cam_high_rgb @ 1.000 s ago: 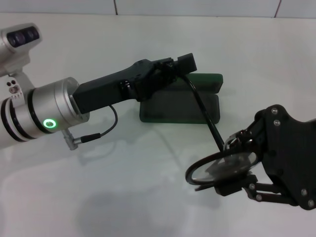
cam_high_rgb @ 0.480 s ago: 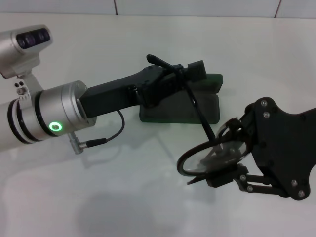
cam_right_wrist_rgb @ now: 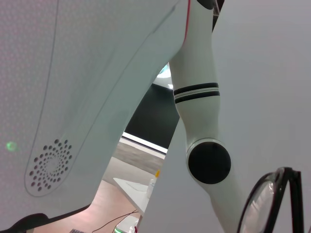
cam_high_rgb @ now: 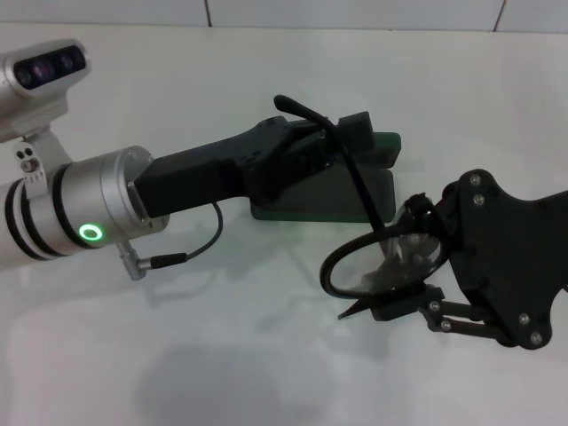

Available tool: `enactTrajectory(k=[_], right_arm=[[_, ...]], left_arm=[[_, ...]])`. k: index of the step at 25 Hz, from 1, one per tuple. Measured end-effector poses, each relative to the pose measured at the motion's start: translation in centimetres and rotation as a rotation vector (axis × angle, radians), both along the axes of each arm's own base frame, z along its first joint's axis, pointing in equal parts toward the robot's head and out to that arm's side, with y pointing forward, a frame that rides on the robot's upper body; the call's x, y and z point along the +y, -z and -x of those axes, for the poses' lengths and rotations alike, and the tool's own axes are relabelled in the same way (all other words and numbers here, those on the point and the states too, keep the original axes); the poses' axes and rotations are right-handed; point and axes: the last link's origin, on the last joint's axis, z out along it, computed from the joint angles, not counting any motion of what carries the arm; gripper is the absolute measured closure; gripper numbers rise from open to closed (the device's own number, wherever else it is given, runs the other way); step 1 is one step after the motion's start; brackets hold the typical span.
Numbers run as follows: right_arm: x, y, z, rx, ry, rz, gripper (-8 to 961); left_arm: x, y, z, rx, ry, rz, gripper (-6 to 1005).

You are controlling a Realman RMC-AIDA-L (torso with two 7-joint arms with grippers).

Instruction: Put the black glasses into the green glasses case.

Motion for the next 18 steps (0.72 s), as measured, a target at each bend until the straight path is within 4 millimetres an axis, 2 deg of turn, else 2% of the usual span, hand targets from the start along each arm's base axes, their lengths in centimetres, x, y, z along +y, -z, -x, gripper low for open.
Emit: enactTrajectory(k=[18], right_arm=[[0.47,0.39,-0.53,-0.001,0.042,-0.018,849]], left_arm=[[-1.06,-0.61,-0.23,-0.047,0.076,-0.01,971]])
